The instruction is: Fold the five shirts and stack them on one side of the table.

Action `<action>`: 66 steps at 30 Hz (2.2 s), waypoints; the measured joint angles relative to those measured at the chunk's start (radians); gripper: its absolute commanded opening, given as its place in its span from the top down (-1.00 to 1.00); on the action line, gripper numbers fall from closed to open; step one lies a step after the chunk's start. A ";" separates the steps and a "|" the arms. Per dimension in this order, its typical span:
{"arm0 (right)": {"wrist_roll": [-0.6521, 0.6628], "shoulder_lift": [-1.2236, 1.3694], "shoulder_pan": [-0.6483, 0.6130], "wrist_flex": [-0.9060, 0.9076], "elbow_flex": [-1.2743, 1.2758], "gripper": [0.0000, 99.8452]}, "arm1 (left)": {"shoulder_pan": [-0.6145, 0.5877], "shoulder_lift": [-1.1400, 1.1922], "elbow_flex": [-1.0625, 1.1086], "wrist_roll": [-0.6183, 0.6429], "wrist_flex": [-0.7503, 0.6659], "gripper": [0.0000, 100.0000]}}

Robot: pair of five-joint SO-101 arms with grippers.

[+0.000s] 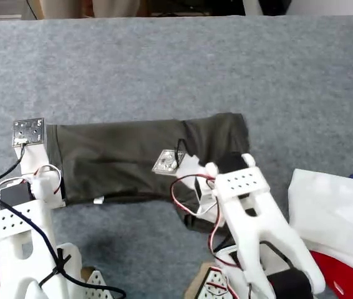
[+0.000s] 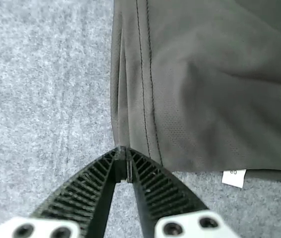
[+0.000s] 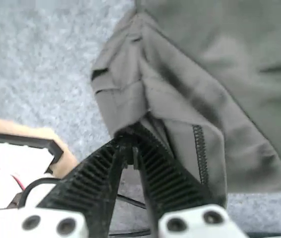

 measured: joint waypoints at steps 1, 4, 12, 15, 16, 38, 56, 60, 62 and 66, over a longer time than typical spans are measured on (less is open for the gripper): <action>0.005 -0.008 0.000 0.014 -0.005 0.99 | 0.000 0.000 0.000 0.000 0.000 0.96; 0.008 -0.048 0.015 0.044 -0.075 0.99 | 0.000 0.000 0.000 0.000 0.000 0.96; -0.017 -0.043 0.068 -0.026 -0.238 0.99 | 0.000 0.000 0.000 0.000 0.000 0.96; -0.041 0.066 0.071 -0.101 -0.238 0.99 | 0.000 0.000 0.000 0.000 0.000 0.96; -0.051 0.106 0.071 -0.121 -0.238 0.99 | 0.000 0.000 0.000 0.000 0.000 0.96; -0.028 0.008 0.071 -0.153 0.071 0.99 | 0.000 0.000 0.000 0.000 0.000 0.96; 0.009 -0.235 0.109 -0.115 0.086 0.99 | 0.000 0.000 0.037 0.000 0.000 0.96; 0.008 -0.060 0.109 -0.230 0.086 0.99 | 0.000 0.000 0.040 0.000 0.000 0.96; -0.005 0.006 0.109 -0.264 0.078 0.99 | 0.000 0.000 0.040 0.000 0.000 0.96; -0.034 0.060 0.109 -0.282 0.029 0.99 | 0.000 0.000 0.040 0.009 0.000 0.96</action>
